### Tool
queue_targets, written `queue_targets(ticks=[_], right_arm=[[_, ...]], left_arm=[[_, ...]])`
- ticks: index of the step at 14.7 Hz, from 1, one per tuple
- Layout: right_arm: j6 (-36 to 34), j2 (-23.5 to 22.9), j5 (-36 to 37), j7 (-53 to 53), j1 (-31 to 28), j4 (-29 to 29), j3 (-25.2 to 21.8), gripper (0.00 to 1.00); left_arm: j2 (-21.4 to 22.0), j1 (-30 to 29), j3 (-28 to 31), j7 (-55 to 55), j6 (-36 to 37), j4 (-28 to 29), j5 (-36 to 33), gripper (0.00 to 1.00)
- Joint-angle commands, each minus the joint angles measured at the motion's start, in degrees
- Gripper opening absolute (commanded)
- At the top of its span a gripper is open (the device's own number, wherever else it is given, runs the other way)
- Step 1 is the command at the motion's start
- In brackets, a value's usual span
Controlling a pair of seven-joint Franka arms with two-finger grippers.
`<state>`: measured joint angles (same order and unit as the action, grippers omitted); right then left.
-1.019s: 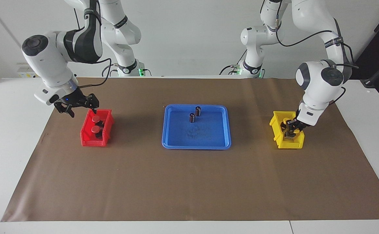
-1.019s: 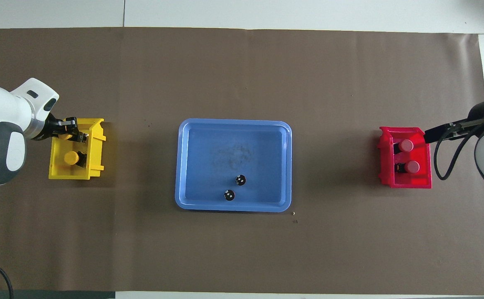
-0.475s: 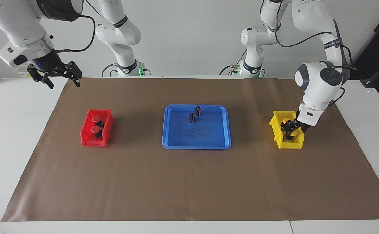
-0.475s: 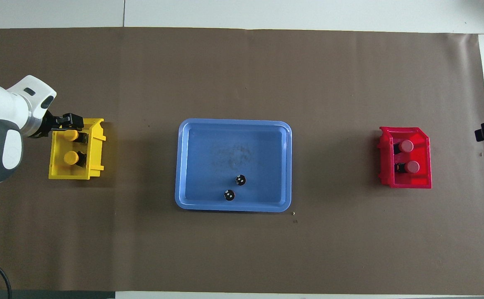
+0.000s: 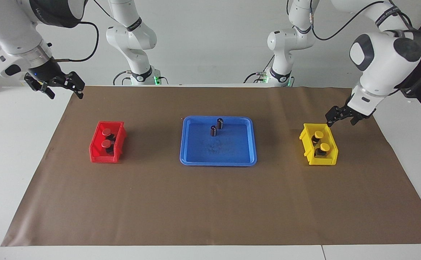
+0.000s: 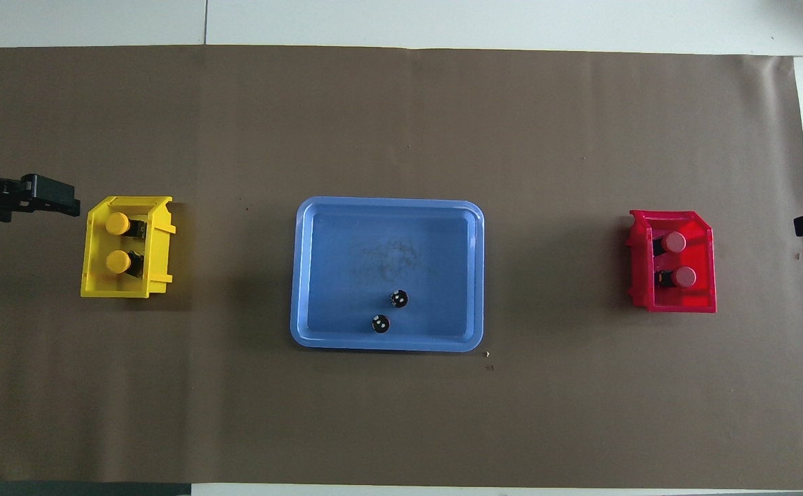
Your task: Sort red and yellow buttons by color
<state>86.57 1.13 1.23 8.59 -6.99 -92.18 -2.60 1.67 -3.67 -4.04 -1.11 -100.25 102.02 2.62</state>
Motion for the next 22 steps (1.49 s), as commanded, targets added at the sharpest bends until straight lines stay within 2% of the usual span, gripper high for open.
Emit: queue_targets(ticks=[1,6,10,16,19,22], right_arm=[[-0.4,0.5,0.0,-0.7,0.5,-0.8,-0.4,1.0],[-0.3,0.4,0.2,-0.9,2.7,-0.6,-0.4,1.0],[-0.3,0.3,0.3,-0.9,1.6,-0.5,-0.9,1.0],[-0.1,0.3,1.2,-0.8,1.7,-0.3,-0.9,1.0],[0.7,0.0,1.1,-0.8,1.5,0.2,-0.9,1.0],[0.6,0.0,1.1,-1.2,2.1,0.3,-0.9,1.0]], left_arm=[[4.5,-1.1,0.4,-4.1,5.1,-0.1,2.4,1.0],[4.1,-0.3,-0.4,-9.5,10.8,-6.6,1.7,1.0],[3.5,4.8,-1.7,-7.5,9.5,-7.5,1.9,1.0],[3.3,5.6,-1.7,-5.7,10.5,-8.4,1.9,1.0],[3.3,5.3,-1.6,1.5,10.2,-8.3,1.8,1.0],[3.3,4.9,-1.6,2.7,10.1,-8.4,0.0,1.0]])
